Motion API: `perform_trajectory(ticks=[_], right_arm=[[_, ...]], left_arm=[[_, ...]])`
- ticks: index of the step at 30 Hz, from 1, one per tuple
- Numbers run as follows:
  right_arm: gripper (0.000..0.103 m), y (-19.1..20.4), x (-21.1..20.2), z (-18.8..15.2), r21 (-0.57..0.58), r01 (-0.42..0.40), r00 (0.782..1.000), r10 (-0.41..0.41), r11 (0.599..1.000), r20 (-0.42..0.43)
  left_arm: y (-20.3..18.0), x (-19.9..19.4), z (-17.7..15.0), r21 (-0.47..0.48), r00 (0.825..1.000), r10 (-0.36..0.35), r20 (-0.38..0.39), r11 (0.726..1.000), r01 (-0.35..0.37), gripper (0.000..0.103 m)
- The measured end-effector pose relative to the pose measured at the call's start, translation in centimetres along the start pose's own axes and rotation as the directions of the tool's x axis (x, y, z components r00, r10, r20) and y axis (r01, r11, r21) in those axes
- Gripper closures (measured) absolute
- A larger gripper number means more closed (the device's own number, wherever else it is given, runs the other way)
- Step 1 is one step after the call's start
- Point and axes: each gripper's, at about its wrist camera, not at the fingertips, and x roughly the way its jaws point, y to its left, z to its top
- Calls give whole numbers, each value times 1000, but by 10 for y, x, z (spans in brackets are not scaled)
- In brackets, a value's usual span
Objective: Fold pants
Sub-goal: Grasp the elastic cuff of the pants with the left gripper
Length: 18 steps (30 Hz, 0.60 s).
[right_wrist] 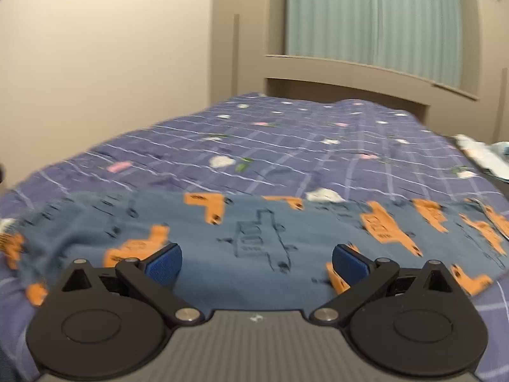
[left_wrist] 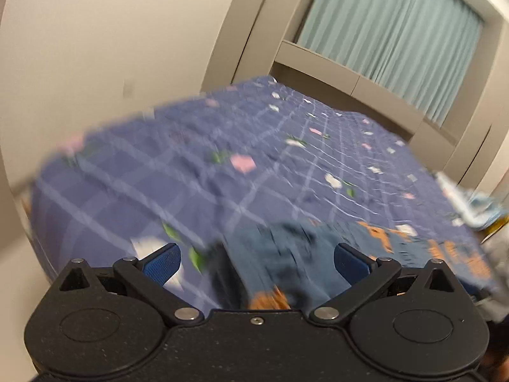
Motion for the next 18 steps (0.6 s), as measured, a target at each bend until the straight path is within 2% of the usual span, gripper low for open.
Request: perform_trajectory(ticks=[4,8,13,18], right_arm=[[0,4,3,-12,14,73,997,-73,997,7],[0,7,5,-15,-13,84,996,-84,996,5],[0,8,12,-18,-25,89,996,-90,996,-16],[0,10,14,-20,-36,94,995,-94,995,-18]], left_arm=[[0,23,-28,-80,997,-59,-53,995,55,1],[-6,34,-41,-80,992,-109,-59,991,105,1],[-3,39,-48,-122,992,-115,-41,986,110,1],[2,33,-55,-214,994,-105,6,971,104,1]])
